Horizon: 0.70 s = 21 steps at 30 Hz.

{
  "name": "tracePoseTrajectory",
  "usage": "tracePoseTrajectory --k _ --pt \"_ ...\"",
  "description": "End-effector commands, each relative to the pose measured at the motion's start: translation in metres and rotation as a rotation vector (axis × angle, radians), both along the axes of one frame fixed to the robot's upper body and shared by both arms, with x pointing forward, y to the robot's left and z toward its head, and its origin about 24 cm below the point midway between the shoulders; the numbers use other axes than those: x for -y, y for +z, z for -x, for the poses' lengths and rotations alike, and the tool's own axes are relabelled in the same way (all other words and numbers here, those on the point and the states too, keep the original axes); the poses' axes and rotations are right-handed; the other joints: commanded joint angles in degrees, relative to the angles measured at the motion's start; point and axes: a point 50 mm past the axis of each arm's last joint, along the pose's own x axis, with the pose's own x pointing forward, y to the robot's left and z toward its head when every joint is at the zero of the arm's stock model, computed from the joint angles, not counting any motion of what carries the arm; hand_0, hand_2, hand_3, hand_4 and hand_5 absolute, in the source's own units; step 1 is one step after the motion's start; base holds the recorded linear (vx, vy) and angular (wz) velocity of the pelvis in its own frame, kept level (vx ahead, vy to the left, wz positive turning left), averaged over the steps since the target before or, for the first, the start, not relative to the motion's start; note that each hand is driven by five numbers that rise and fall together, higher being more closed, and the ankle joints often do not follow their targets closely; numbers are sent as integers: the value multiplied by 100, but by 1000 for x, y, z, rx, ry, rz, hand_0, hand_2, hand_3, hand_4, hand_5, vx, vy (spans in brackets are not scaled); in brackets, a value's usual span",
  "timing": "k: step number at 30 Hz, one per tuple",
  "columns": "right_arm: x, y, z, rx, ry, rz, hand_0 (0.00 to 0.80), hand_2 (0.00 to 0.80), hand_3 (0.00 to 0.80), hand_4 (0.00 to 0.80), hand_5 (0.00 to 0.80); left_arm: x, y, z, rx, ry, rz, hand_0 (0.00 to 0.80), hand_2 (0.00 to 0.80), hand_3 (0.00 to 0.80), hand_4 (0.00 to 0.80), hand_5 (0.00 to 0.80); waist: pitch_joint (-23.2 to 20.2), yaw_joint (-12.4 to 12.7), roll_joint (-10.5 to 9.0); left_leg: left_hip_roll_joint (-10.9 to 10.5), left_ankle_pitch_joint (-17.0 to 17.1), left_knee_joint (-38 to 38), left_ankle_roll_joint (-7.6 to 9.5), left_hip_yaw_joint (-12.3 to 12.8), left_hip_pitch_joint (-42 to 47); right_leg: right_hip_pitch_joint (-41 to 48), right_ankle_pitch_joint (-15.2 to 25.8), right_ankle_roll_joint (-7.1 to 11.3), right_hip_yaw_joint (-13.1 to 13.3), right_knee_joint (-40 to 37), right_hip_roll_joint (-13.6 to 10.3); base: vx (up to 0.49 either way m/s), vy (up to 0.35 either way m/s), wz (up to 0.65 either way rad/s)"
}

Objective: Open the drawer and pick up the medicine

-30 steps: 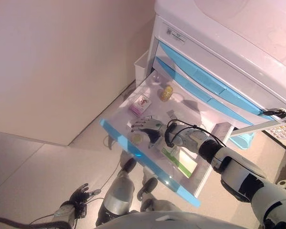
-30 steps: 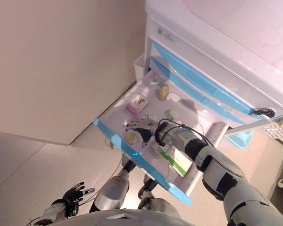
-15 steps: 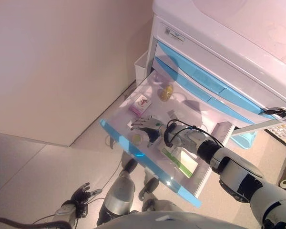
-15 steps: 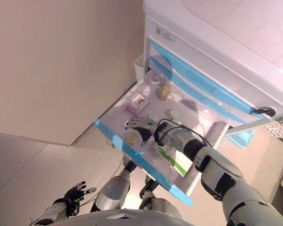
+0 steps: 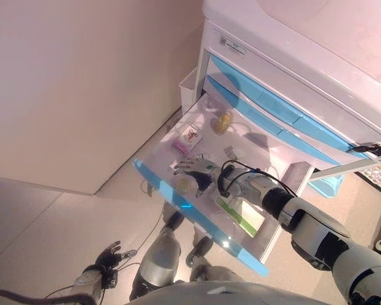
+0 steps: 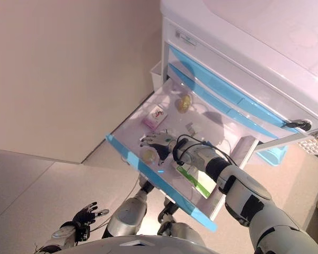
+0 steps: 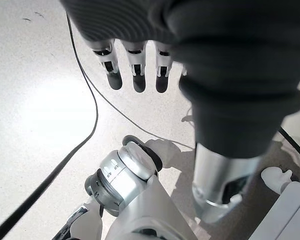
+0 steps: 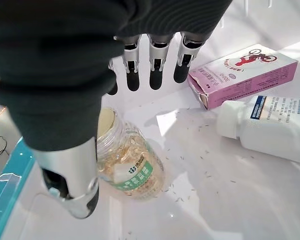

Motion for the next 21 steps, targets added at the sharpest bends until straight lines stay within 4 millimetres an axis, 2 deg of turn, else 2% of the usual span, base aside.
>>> tracePoseTrajectory --k 1,21 --pt "-23 -2 13 -13 66 -72 0 0 0 0 0 -1 -3 7 -32 -10 2 0 0 0 0 0 -60 19 -38 -223 -204 -248 45 53 -90 32 -329 299 358 451 -5 0 0 0" --pt "-27 -8 16 -26 63 -72 0 0 0 0 0 -2 -1 0 -15 -9 3 0 0 0 0 0 53 68 -37 -261 -180 -256 65 -9 -186 -44 -303 322 265 458 -25 -1 -1 1"
